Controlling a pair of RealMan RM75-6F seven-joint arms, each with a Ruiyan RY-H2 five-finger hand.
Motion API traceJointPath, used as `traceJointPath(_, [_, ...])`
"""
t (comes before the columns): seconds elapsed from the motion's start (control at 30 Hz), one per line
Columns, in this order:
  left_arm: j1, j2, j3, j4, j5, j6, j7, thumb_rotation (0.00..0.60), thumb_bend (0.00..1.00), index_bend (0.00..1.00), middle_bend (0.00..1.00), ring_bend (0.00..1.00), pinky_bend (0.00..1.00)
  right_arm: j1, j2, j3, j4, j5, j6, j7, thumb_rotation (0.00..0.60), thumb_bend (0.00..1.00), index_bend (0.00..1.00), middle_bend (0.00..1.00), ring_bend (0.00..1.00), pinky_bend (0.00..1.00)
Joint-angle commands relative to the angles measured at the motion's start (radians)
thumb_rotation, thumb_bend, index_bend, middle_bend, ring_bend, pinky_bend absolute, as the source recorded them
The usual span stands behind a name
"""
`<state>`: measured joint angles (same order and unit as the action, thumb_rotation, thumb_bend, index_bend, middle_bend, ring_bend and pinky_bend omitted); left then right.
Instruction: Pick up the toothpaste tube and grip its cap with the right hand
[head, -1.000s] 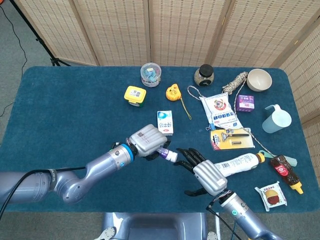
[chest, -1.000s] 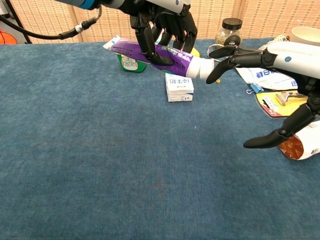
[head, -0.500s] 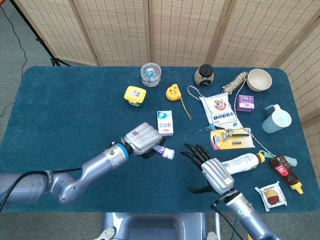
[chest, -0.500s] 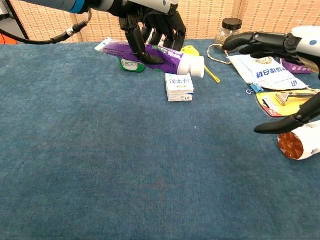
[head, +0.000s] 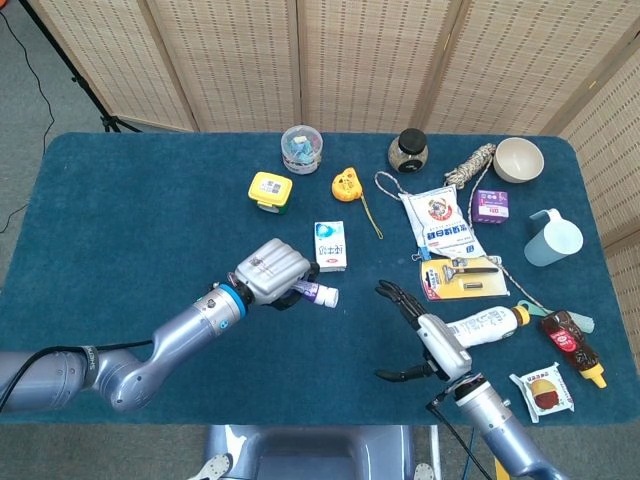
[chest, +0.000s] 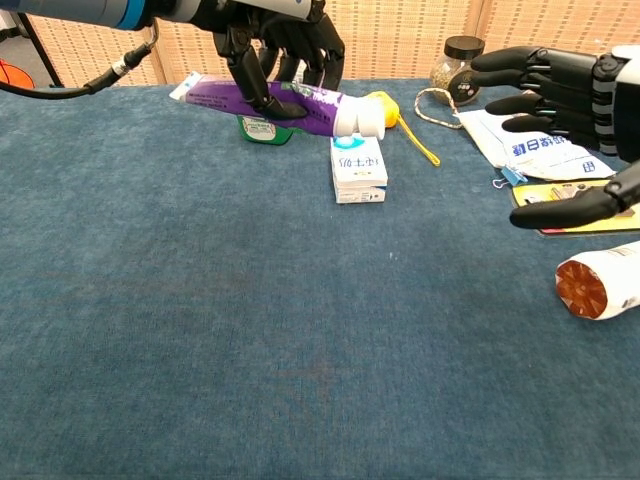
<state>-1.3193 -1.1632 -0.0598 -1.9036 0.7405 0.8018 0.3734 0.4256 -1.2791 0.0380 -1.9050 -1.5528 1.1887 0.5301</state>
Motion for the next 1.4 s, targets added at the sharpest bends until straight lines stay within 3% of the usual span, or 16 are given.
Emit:
traceJointPath(0.03, [0.007,0.004,-0.004,-0.001,0.001,0.002,-0.002,0.600,1.00,0.58,0.53,0.51,0.53,0.012,-0.010,0.015,0.031,0.014,-0.023,0.197,0.600,0.00,0.00,0.00,0.00,0.00])
traceJointPath(0.2, [0.016,0.008,-0.012,-0.004,-0.001,0.003,0.003,0.600,1.00,0.58,0.53,0.51,0.53,0.012,-0.031,0.031,0.059,0.014,-0.007,0.349,0.576,0.00,0.00,0.00,0.00,0.00])
traceJointPath(0.37, [0.014,0.002,-0.020,-0.007,-0.011,0.003,0.018,0.600,1.00,0.58,0.53,0.51,0.53,0.002,-0.058,0.052,0.084,0.043,0.014,0.428,0.336,0.00,0.00,0.00,0.00,0.00])
traceJointPath(0.63, [0.007,-0.020,-0.034,-0.022,-0.045,0.031,0.054,0.600,1.00,0.58,0.53,0.51,0.53,-0.015,-0.077,0.077,0.082,0.100,0.025,0.453,0.135,0.00,0.00,0.00,0.00,0.00])
traceJointPath(1.4, [-0.024,-0.139,-0.085,-0.056,-0.175,0.189,0.193,0.600,1.00,0.59,0.55,0.52,0.54,-0.030,-0.190,0.189,0.056,0.240,0.028,0.450,0.116,0.00,0.00,0.00,0.00,0.00])
